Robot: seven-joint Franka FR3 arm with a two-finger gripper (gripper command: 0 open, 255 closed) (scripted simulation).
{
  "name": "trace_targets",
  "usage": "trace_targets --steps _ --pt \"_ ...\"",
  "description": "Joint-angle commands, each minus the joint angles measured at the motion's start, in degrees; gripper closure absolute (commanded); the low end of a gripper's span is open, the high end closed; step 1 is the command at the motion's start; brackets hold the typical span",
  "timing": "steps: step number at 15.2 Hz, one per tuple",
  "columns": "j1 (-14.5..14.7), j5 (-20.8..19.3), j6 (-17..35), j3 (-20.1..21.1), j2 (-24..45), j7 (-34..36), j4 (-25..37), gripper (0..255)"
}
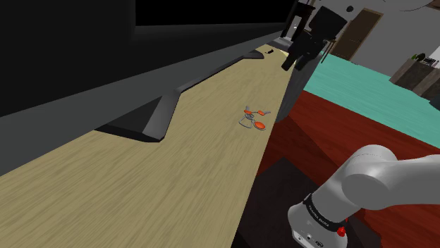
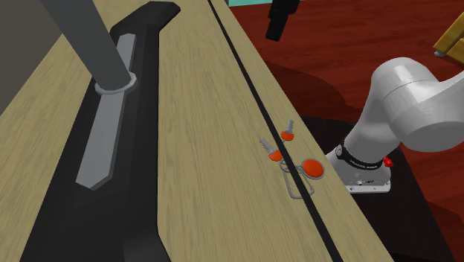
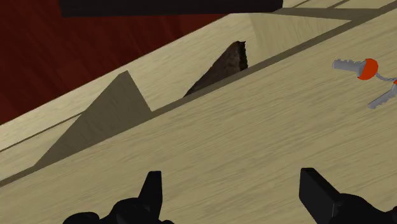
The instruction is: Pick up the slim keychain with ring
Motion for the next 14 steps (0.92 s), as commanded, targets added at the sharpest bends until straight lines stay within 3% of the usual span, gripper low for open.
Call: trace_targets --steps 1,14 --pt "0.0 0.0 0.0 0.0 0.0 0.0 0.0 0" --pt "6.9 8.1 -4.5 15.5 2.4 11.6 0.0 0"
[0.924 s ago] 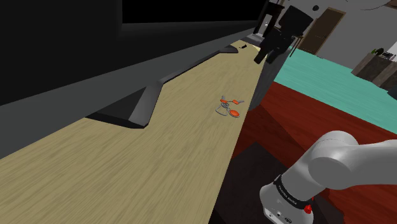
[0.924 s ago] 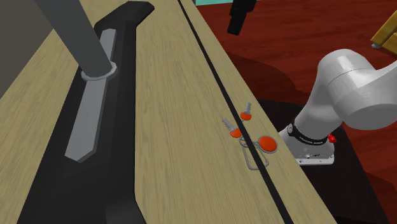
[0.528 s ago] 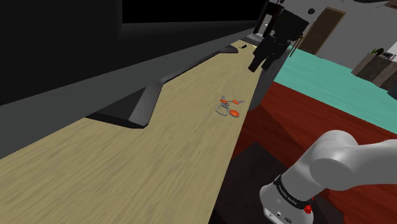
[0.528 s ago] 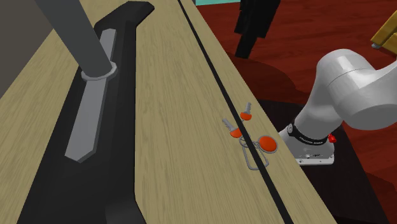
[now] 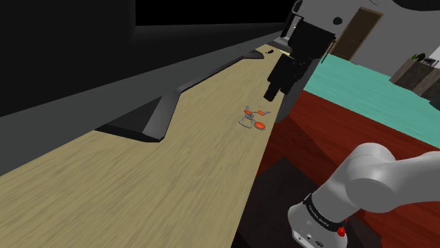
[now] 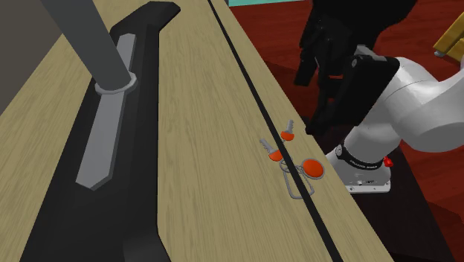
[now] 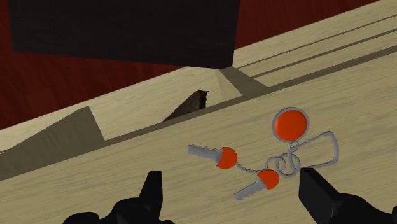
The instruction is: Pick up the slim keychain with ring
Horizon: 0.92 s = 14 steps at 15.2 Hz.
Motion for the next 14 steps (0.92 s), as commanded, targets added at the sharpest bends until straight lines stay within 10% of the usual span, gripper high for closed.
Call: trace_targets --steps 1,14 --pt "1.0 1.4 -0.5 2.4 0.9 1.8 0.3 0" --pt "3.0 4.5 4.2 7.2 1.7 4.2 -4.9 0"
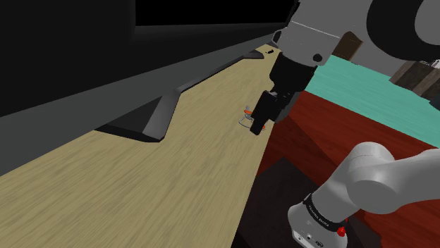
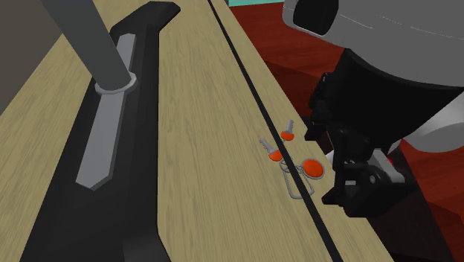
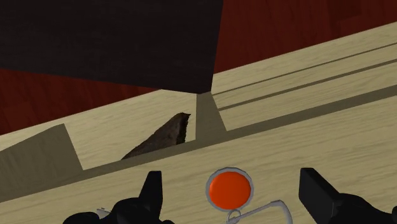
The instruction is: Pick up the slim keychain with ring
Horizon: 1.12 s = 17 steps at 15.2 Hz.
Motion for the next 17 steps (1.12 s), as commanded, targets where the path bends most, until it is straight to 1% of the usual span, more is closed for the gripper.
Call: trace_targets --steps 1,10,17 --pt "0.0 0.0 0.1 0.0 0.0 0.0 -0.1 255" --pt "0.0 0.0 0.1 0.0 0.0 0.0 -0.1 255" --pt "-0.5 -1.0 -4.8 -1.1 0.9 0.4 5.7 255"
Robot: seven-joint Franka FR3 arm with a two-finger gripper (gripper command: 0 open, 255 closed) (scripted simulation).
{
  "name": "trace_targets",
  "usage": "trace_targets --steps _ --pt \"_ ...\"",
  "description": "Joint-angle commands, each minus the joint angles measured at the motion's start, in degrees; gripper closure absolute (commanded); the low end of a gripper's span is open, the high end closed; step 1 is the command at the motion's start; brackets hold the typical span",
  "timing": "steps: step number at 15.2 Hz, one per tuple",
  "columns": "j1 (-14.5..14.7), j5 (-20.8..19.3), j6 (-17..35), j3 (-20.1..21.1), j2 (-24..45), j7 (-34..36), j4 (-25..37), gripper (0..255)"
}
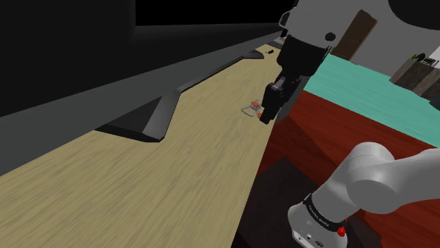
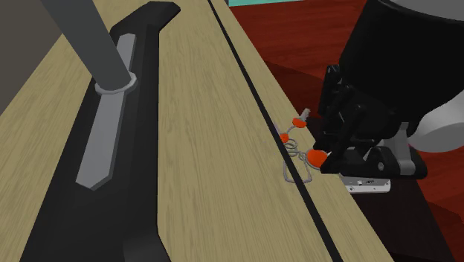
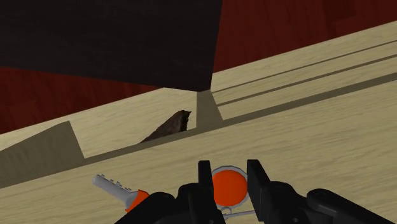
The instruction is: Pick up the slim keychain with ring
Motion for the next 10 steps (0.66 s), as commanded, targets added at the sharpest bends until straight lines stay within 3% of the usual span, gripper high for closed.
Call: trace_targets --steps 1,10 --pt "-0.1 -0.2 -1.3 -0.2 0.4 0.2 1.7 255" --pt "-0.7 -1.2 -6.3 -1.0 2.0 0.7 8.2 255"
